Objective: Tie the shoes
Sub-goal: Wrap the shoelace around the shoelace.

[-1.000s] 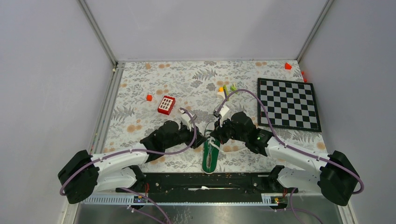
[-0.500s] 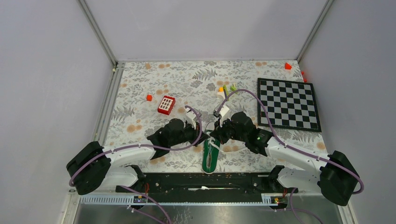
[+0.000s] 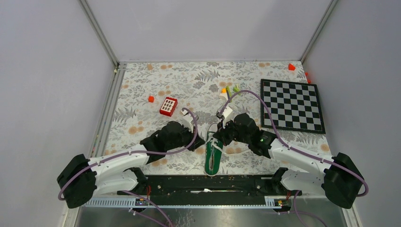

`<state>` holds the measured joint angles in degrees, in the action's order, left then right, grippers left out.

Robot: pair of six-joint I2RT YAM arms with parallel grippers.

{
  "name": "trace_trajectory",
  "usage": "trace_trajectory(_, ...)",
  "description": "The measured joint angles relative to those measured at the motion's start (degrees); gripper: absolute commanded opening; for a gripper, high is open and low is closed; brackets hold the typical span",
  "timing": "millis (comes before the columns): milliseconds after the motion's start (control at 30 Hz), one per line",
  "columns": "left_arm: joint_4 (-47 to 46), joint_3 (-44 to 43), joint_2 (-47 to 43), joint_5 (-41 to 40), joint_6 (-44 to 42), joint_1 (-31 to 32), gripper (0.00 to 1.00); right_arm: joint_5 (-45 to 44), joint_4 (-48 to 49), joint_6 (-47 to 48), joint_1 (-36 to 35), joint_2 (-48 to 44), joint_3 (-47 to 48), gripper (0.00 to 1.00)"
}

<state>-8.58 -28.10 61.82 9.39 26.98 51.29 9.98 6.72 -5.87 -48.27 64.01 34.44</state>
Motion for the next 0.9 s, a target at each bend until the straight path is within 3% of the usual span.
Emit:
trace_trajectory(167,9.6,-1.3,-3.5,-1.0,-0.4,0.0,0.0,0.0,0.0,0.0,0.0,0.0,0.0,0.0)
trace_trajectory(200,10.6,-1.7,-3.6,-1.1,-0.5,0.0,0.05,0.0,0.0,0.0,0.0,0.0,0.0,0.0)
trace_trajectory(333,13.0,-3.9,-3.6,-1.6,-2.1,0.0,0.42,0.0,0.0,0.0,0.0,0.0,0.0,0.0)
trace_trajectory(433,9.9,-2.7,-3.1,-2.6,-2.9,0.0,0.54,0.1,0.0,-0.1,0.0,0.0,0.0,0.0)
trace_trajectory(600,0.3,2.8,-0.6,-3.5,-4.6,0.0,0.55,0.1,0.0,-0.1,0.0,0.0,0.0,0.0)
trace_trajectory(900,-11.8,3.8,7.0,-2.4,-6.8,0.0,0.48,0.1,0.0,0.0,0.0,0.5,0.0,0.0)
